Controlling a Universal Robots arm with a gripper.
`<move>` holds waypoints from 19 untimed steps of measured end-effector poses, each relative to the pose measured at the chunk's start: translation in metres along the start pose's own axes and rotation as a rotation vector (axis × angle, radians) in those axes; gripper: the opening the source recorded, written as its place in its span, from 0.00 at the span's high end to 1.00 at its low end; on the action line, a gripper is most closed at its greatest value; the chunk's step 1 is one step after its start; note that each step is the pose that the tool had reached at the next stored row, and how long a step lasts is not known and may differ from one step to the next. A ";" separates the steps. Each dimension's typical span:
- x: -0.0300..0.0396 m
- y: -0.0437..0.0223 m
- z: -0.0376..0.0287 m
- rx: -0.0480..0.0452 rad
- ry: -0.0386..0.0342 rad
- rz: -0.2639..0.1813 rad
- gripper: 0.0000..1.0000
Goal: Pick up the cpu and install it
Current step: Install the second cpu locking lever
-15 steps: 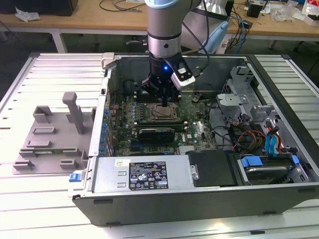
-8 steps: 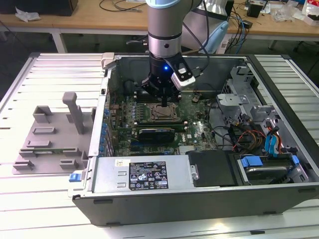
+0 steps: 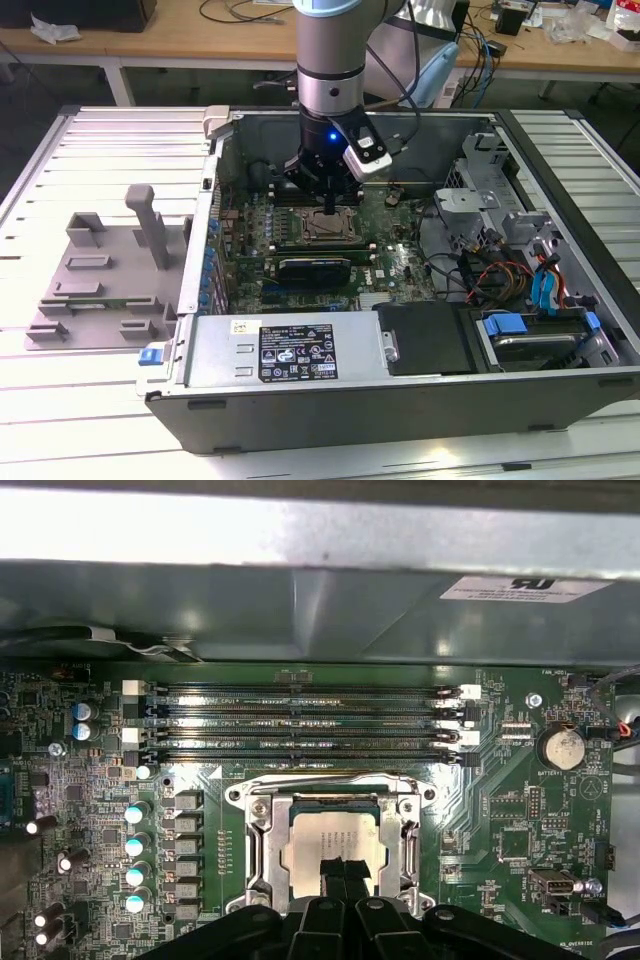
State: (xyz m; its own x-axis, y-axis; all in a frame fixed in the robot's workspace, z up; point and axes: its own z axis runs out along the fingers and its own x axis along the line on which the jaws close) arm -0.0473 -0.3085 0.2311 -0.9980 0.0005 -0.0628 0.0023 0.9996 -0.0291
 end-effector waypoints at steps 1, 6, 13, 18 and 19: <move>0.0000 0.0000 0.0000 0.0000 0.0002 0.000 0.89; -0.0004 -0.0002 -0.0054 -0.0003 0.0001 0.000 0.89; -0.0004 -0.0213 -0.0049 0.0002 0.0004 0.000 0.89; -0.0005 -0.0379 -0.0051 0.0015 0.0003 0.000 0.89; -0.0006 -0.0400 -0.0057 0.0014 0.0003 0.000 0.89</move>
State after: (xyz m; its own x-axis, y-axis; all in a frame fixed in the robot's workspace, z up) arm -0.0471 -0.3483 0.2380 -0.9980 0.0004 -0.0624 0.0023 0.9995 -0.0305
